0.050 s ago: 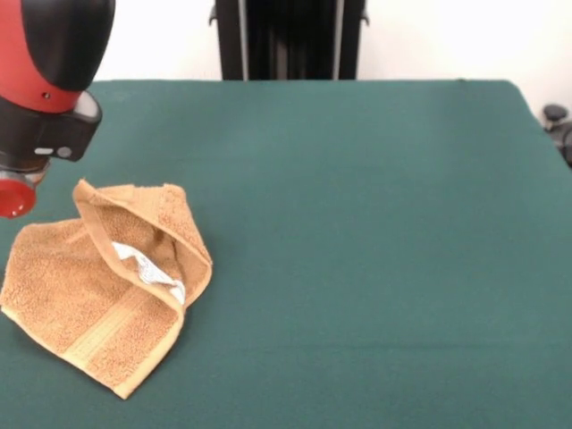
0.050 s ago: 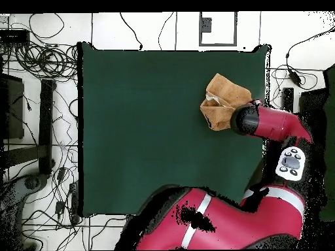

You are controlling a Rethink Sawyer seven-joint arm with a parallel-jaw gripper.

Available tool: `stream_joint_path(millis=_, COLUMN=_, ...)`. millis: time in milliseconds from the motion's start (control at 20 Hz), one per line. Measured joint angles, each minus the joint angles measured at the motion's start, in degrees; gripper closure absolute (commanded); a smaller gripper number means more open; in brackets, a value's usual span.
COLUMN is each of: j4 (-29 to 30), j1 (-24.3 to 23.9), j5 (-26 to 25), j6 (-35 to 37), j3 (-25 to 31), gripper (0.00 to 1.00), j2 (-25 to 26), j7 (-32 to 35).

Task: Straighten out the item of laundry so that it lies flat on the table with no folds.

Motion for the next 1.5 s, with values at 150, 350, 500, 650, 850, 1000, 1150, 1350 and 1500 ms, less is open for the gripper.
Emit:
stream_joint_path(millis=150, j4=0.0, j1=-1.15, j5=0.5, j6=0.73, j3=1.8, gripper=1.0, j2=-0.29, j7=0.0)
stream_joint_path(millis=350, j4=0.03, j1=-4.05, j5=4.0, j6=4.96, j3=5.46, gripper=1.0, j2=-0.38, j7=0.0)
stream_joint_path(millis=500, j4=0.05, j1=-6.66, j5=8.48, j6=11.42, j3=8.37, gripper=1.0, j2=-0.28, j7=0.0)
stream_joint_path(millis=650, j4=0.05, j1=-9.14, j5=13.15, j6=18.82, j3=10.64, gripper=1.0, j2=-0.18, j7=0.0)
stream_joint_path(millis=850, j4=0.22, j1=-11.57, j5=19.01, j6=26.61, j3=12.89, gripper=1.0, j2=0.02, j7=0.0)
stream_joint_path(millis=1000, j4=0.82, j1=-12.44, j5=23.35, j6=30.38, j3=13.82, gripper=1.0, j2=0.12, j7=0.0)
stream_joint_path(millis=1150, j4=1.29, j1=-12.66, j5=26.17, j6=32.02, j3=14.69, gripper=1.0, j2=0.14, j7=0.0)
stream_joint_path(millis=1350, j4=3.35, j1=-12.62, j5=29.75, j6=32.37, j3=15.31, gripper=1.0, j2=-0.5, j7=0.0)
stream_joint_path(millis=1500, j4=6.01, j1=-12.62, j5=31.81, j6=32.36, j3=15.34, gripper=1.0, j2=-1.49, j7=0.0)
